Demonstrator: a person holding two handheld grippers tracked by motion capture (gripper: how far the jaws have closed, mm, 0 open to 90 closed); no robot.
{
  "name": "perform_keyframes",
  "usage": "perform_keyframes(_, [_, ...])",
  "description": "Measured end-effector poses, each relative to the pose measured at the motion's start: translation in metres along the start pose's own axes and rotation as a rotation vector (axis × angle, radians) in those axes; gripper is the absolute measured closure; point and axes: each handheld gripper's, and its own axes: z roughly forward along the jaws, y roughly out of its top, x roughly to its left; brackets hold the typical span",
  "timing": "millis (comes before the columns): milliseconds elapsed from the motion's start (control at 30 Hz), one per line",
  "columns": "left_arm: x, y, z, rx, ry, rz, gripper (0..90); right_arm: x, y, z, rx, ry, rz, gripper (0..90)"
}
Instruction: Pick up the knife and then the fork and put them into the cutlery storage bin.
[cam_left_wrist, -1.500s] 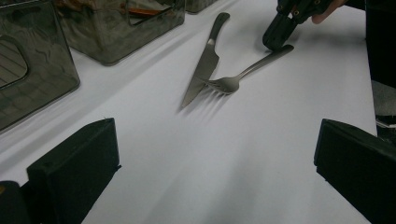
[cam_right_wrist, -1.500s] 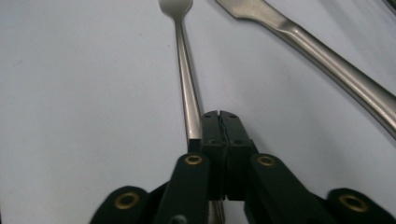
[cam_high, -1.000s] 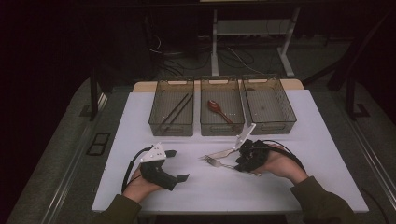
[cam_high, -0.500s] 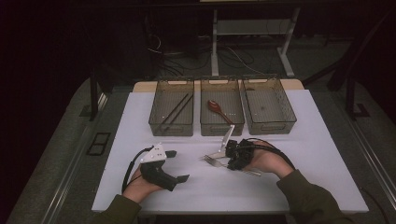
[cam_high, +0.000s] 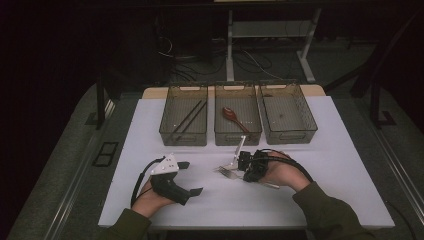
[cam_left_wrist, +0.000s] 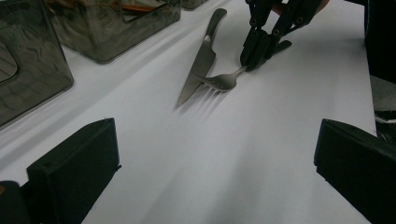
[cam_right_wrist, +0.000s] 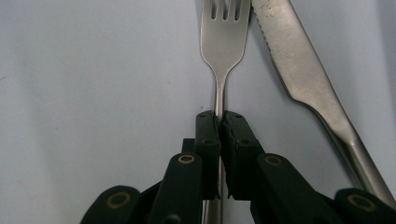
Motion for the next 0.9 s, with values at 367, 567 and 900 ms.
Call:
perform_keyframes(367, [0.0,0.0,0.0,-0.001,-0.002,0.002,0.0,-0.009,-0.011,-0.013,-0.093,0.021,0.058,84.1])
perform_keyframes(567, [0.0,0.0,0.0,-0.004,-0.002,0.002,0.0,-0.016,-0.021,-0.027,-0.188,0.028,0.093,84.2])
perform_keyframes(900, [-0.001,0.0,0.0,-0.011,-0.002,0.002,0.0,-0.03,-0.044,-0.051,-0.375,0.016,0.187,84.2])
